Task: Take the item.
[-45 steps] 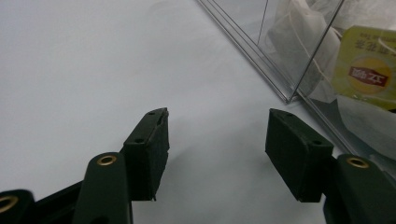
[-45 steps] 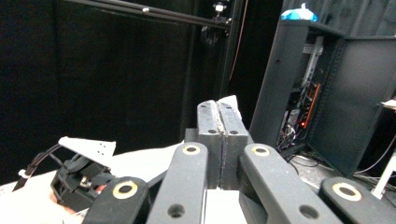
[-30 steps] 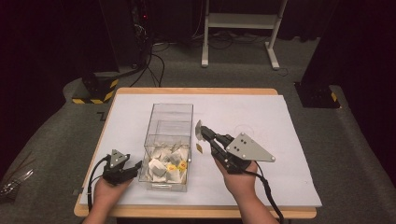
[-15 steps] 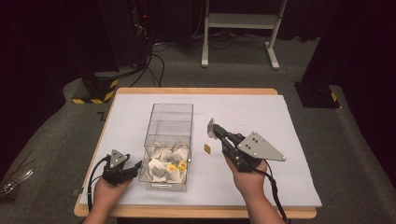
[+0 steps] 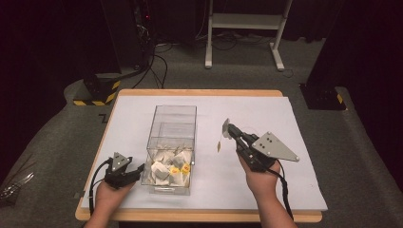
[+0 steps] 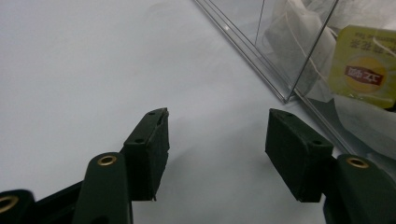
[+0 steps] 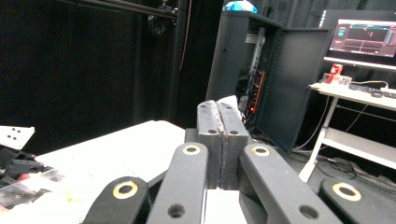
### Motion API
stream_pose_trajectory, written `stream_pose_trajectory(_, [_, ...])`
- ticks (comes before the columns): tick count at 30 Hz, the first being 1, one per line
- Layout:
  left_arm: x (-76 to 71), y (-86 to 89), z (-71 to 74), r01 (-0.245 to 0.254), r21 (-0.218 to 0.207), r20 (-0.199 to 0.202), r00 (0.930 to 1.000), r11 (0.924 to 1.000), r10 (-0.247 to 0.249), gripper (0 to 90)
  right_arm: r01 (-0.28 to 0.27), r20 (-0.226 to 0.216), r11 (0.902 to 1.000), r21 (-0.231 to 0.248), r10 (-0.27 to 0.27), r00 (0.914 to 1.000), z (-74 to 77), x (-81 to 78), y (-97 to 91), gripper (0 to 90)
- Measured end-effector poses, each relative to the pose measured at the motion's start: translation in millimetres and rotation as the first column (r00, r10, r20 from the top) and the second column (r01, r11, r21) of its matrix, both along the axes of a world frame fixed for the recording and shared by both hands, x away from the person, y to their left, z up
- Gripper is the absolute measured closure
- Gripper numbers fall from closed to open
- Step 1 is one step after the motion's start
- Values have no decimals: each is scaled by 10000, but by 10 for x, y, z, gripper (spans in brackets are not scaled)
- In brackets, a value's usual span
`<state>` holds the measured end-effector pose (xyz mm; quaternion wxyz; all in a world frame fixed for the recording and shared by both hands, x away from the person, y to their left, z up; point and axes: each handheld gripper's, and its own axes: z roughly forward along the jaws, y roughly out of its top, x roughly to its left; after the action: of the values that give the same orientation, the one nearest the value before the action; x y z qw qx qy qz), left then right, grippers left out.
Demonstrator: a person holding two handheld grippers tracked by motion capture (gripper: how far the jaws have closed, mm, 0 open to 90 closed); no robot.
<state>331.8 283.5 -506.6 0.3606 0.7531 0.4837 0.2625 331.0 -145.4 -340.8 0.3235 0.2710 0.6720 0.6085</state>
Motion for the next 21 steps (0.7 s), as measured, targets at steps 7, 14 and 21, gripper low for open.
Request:
stream_pose_trajectory(7, [0, 0, 0, 13, 7, 17, 10000, 10000, -13, 399, 362, 21, 9993, 69, -362, 9993, -5, 41, -138, 899])
stream_pose_trajectory(14, [2, -2, -1, -6, 18, 2, 10000, 10000, 6, 400, 745, 175, 9970, 213, -749, 9970, 50, 76, -278, 899])
stream_pose_trajectory(21, [4, -3, 0, 27, 132, 4, 10000, 9999, -27, 400, 1009, 149, 9942, 380, -1016, 9947, 92, 118, -397, 899])
